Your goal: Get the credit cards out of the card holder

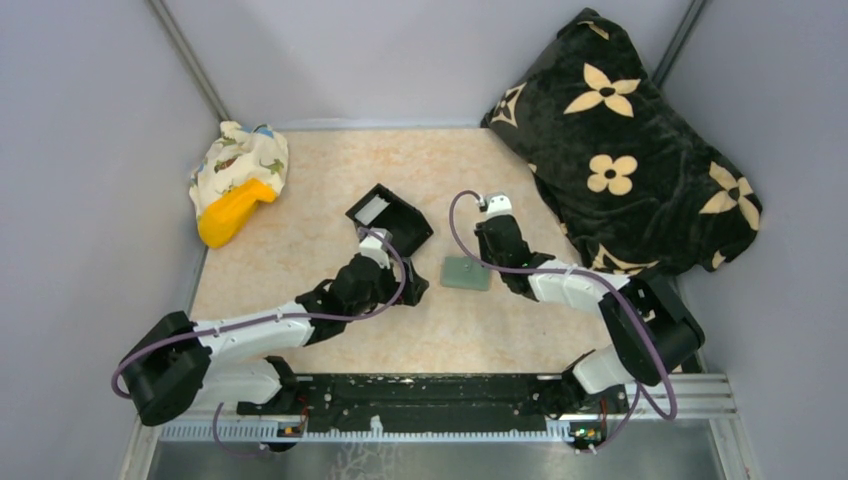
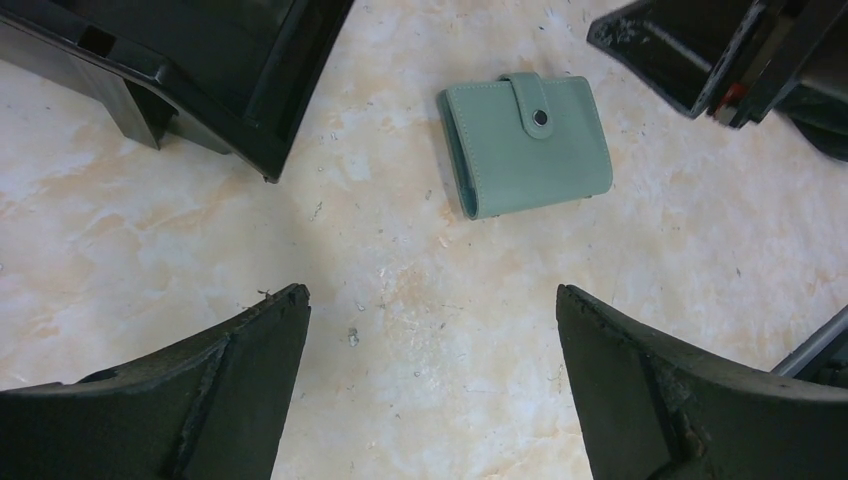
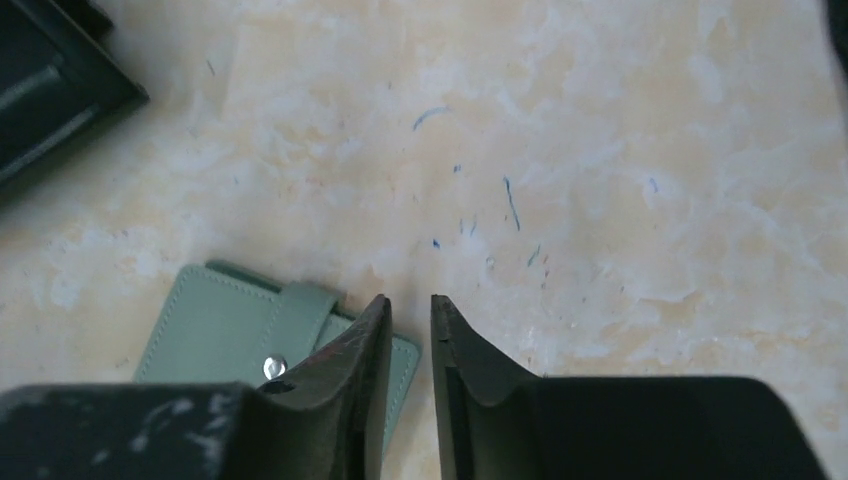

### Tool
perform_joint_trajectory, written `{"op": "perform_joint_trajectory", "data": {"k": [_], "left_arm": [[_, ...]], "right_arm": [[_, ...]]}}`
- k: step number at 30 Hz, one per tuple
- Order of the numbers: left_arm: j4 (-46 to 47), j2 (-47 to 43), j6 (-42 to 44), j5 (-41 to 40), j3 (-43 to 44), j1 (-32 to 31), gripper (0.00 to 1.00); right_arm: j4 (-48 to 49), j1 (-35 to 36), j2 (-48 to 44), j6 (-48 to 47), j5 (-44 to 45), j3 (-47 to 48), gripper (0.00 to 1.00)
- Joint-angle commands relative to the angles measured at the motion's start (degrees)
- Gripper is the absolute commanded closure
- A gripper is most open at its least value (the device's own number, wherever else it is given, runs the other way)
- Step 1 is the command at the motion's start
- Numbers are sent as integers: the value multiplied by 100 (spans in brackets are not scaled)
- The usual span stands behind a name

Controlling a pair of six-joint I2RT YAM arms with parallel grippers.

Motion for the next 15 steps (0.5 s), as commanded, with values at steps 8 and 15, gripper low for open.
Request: {"op": "perform_joint_trajectory", "data": {"k": [8, 15], "left_arm": [[-131, -244, -461, -275, -23, -37, 2], [-134, -322, -451, -349, -33, -38, 2]], "right_arm": [[-84, 35, -486, 434, -975, -649, 90], [-339, 352, -817, 391, -989, -792, 91]]}}
